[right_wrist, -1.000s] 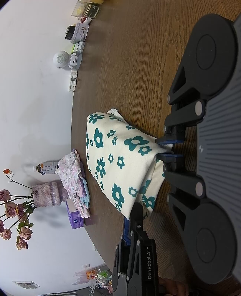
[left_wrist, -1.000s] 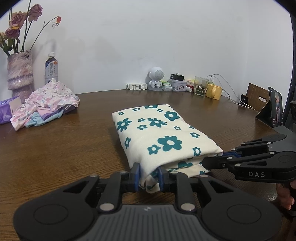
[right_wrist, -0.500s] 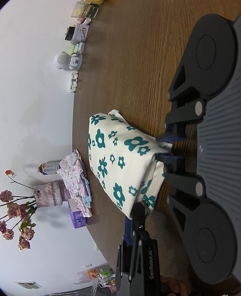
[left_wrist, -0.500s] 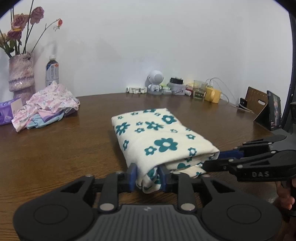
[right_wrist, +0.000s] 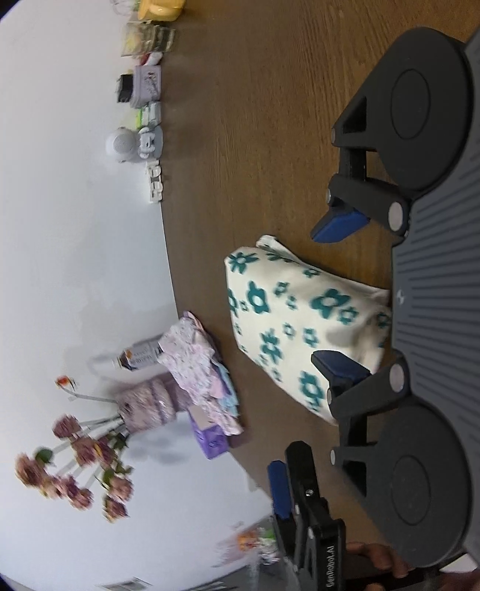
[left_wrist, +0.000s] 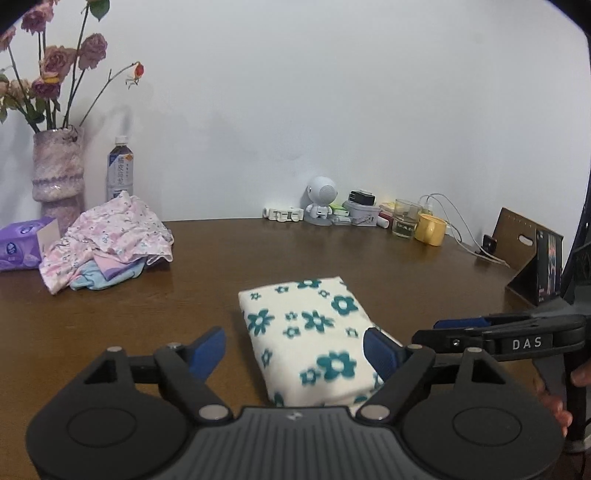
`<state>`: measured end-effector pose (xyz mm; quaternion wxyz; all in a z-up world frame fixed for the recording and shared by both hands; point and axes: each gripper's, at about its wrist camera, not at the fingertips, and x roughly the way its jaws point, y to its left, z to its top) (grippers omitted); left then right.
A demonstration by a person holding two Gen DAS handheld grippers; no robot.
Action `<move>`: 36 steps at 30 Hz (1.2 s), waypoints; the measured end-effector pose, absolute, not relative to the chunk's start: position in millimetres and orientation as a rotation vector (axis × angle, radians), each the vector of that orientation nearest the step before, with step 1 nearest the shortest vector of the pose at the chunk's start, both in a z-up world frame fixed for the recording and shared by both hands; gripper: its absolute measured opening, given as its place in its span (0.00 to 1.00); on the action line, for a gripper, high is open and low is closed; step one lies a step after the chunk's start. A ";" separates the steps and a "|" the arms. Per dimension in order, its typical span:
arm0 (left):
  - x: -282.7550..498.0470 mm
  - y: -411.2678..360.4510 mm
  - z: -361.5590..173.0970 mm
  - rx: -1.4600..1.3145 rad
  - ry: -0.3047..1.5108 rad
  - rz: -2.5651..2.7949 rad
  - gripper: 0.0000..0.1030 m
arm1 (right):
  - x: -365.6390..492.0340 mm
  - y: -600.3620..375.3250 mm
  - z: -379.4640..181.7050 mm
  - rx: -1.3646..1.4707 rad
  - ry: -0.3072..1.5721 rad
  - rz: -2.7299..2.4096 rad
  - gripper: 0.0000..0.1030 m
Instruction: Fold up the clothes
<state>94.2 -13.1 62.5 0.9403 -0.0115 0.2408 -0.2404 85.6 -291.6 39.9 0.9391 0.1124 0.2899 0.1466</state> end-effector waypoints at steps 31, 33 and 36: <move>150.8 -13.5 26.8 -0.196 0.760 -0.521 0.45 | 130.1 -307.1 5.4 0.476 0.763 0.352 0.23; 150.8 -12.7 27.0 -0.198 0.763 -0.525 0.43 | 130.0 -307.5 3.9 0.481 0.768 0.356 0.23; 150.7 -12.2 32.2 -0.213 0.745 -0.524 0.46 | 128.8 -307.7 9.7 0.490 0.751 0.361 0.29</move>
